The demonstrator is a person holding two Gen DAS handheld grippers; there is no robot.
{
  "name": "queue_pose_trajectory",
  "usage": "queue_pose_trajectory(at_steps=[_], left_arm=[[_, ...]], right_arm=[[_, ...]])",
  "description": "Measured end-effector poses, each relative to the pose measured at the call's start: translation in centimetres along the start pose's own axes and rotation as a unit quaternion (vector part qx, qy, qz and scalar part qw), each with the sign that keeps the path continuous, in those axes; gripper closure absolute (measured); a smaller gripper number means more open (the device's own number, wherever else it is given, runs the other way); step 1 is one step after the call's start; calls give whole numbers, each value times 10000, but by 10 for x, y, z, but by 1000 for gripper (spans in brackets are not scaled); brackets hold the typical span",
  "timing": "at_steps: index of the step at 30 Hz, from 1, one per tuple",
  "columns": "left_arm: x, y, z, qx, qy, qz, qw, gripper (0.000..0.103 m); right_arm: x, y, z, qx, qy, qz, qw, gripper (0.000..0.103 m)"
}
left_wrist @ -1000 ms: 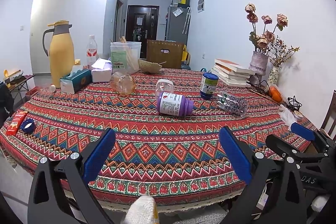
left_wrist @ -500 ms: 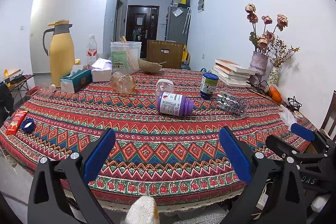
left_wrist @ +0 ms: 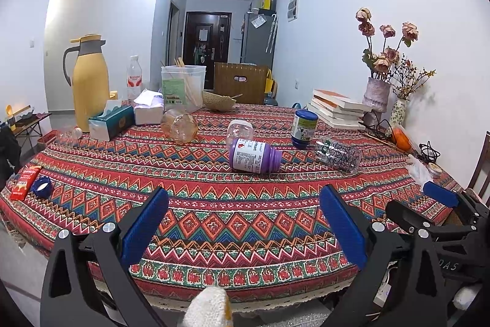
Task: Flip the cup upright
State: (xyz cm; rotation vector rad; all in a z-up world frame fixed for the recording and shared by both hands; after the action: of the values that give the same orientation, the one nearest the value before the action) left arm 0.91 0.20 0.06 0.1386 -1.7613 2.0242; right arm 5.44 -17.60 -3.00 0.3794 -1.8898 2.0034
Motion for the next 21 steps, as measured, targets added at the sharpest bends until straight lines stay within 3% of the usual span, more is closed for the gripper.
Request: queue_pose_trajectory(at_steps=[21], left_arm=[[-1,-1,1,-22,20,5,10000,7]], right_arm=[[0,0,0,9,1,11,10000,8]])
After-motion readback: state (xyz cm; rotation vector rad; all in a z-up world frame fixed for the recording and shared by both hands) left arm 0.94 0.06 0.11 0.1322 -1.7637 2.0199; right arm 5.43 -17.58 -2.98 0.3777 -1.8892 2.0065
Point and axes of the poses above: each gripper's, at about its wrist camera, not at the fingertips, and x roughly against the way its jaws point, z to its right, y to its underside, the point moved 2 cm from there along -x, roughly the way its jaws point, and after that the axes turned 15 degrees about y, right-handed, at the moved point
